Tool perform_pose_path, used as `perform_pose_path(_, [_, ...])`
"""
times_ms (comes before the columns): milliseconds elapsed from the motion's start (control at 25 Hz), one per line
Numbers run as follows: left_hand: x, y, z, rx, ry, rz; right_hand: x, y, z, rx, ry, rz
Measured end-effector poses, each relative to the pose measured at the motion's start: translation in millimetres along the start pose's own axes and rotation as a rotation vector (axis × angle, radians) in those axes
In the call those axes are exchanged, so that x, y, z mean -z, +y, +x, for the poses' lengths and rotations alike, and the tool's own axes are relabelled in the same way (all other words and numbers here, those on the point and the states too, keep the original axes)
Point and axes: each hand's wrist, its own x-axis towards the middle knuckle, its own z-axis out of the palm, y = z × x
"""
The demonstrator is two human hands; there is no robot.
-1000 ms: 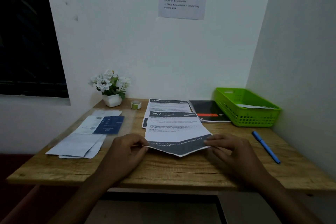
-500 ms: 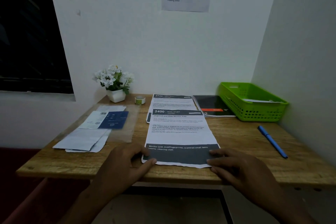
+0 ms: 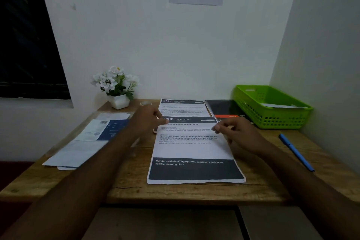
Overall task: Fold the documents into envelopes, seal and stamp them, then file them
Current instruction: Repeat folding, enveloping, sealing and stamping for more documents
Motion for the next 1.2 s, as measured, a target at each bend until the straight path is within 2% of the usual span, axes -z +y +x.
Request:
perform_pose_path(80, [-5,-6,16,0.021,-0.007,0.026,-9,19,25,-0.052,0.018,-0.005])
perform_pose_path(240, [-14,-18,28,0.011,-0.107,0.120,-20,48,65,-0.081,0.058,-0.297])
perform_pose_path(400, [-29,-27,28,0.014,-0.130,0.076,-26,59,79,-0.064,0.074,-0.513])
perform_pose_path(640, [-30,-33,36,0.022,-0.219,0.125,-15,71,80,-0.145,-0.158,-0.258])
perform_pose_path(1000, [-30,-32,34,0.020,-0.218,0.088,-15,69,78,-0.140,-0.139,-0.198])
perform_pose_path(1200, [-29,-30,32,0.015,-0.207,-0.035,-16,72,75,-0.122,-0.122,-0.079])
